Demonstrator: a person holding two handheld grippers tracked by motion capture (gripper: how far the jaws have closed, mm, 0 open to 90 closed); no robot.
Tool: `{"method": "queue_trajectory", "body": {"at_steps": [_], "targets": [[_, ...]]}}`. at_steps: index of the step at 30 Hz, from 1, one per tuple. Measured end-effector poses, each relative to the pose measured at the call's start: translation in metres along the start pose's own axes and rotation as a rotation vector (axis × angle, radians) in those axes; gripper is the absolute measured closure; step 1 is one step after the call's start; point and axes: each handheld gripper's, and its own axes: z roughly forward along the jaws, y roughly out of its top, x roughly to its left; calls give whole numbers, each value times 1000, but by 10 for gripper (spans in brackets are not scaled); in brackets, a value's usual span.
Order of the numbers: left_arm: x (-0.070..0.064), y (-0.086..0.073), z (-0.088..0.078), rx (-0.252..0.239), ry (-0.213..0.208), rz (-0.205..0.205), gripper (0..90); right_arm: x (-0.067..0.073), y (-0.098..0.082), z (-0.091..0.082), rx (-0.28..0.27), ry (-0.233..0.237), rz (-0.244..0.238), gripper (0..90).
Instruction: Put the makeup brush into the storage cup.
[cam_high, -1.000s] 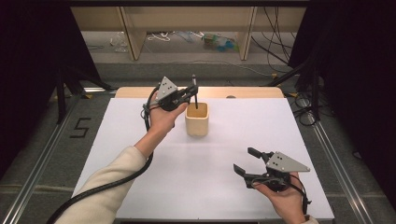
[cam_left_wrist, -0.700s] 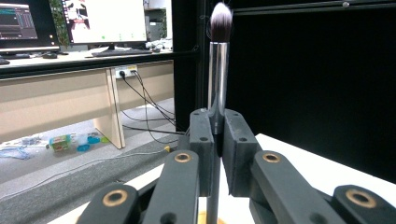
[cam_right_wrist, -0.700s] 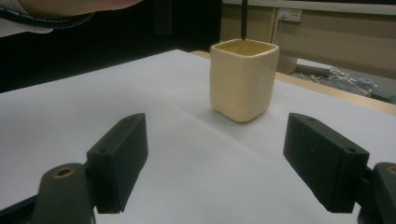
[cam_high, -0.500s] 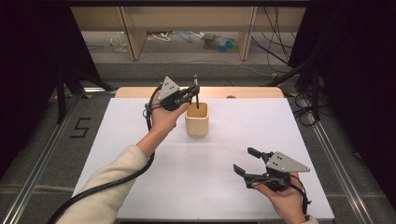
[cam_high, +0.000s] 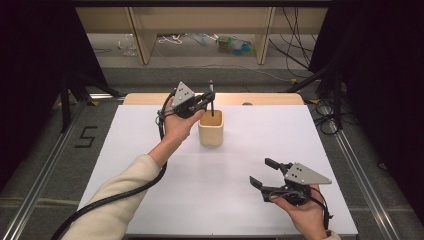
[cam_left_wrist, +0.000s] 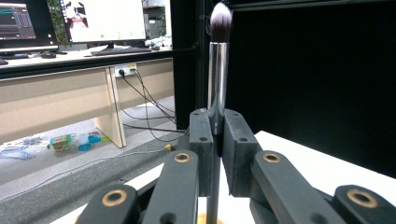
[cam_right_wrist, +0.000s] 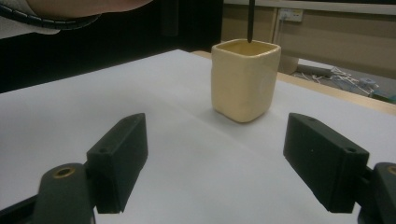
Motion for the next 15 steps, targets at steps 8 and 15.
{"method": "queue_trajectory", "body": {"at_steps": [8, 15], "targets": [[2, -2, 3, 8, 4, 1, 831, -2, 0, 1, -17, -7, -21, 230], [2, -4, 5, 13, 10, 2, 830, -2, 0, 1, -22, -9, -19, 230]]}}
